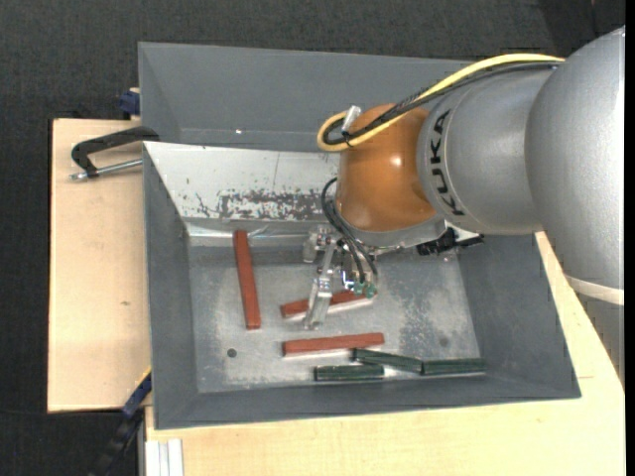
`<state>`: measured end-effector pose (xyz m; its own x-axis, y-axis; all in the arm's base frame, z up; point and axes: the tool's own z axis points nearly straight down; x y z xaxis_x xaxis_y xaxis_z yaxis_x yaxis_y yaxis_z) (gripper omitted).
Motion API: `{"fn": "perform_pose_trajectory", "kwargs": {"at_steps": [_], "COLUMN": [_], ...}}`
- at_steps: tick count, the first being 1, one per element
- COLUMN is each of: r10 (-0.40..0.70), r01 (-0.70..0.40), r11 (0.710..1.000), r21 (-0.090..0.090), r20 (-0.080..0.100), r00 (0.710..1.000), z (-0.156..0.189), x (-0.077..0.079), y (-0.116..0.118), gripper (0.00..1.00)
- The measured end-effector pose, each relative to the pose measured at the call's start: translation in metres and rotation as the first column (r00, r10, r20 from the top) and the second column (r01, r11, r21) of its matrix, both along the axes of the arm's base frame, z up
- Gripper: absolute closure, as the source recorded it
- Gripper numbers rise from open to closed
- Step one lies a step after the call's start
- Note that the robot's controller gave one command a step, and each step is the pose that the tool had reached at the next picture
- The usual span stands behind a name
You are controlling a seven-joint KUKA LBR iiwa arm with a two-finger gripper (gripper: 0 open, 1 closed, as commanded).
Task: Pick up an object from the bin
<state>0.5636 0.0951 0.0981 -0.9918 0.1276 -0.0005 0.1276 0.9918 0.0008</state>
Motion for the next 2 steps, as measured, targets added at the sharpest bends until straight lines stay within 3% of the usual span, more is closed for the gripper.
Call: {"fn": "perform_pose_trajectory", "kwargs": {"at_steps": [1,2], "r10": [0.155,-0.176], "r01": [-0.155,0.176], "r11": [0.988,0.984], "r21": [0.000,0.001], "r20": [0.001,-0.001], "r00": [0.988,0.984], "z": [0.000,-0.028], "x": [-0.005,-0.019], "y": [-0.015,-0.054], "gripper": [0.00,1.00]}}
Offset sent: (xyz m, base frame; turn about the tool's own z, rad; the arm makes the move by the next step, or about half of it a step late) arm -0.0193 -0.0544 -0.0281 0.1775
